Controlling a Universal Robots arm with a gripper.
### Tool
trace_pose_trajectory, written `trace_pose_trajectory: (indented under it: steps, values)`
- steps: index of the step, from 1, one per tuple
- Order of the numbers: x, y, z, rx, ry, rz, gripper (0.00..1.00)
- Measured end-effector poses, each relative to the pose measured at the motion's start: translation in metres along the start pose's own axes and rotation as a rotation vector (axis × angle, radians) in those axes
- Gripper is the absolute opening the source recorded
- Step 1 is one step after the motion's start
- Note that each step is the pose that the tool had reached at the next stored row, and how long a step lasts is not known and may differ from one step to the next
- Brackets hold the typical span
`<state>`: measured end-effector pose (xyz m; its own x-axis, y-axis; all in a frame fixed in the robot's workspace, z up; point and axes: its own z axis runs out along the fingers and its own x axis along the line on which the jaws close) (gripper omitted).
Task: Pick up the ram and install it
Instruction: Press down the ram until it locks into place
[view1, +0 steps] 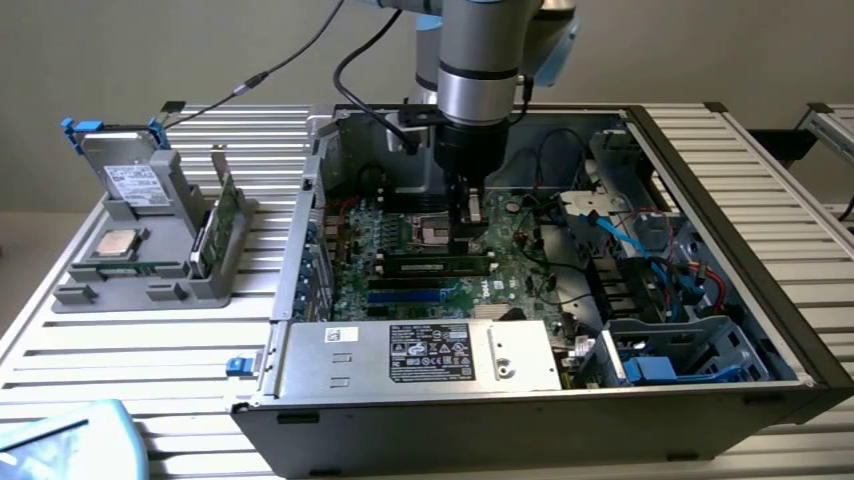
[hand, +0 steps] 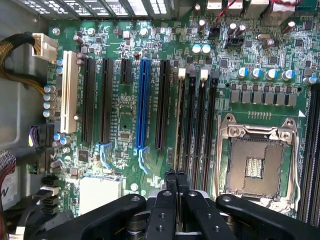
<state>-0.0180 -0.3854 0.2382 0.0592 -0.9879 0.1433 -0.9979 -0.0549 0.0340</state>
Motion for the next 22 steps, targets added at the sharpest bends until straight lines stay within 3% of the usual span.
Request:
trace_pose_trajectory:
  steps: [2, 4, 22]
  values:
    - [0.000, -0.0065, -0.0002, -0.0105, -0.0006, -0.002, 0.10]
    - [0.001, -0.0128, -0.0003, -0.0165, -0.0009, -0.002, 0.10]
    - [-0.001, -0.0137, 0.0142, -0.0166, 0.0020, -0.002, 0.10]
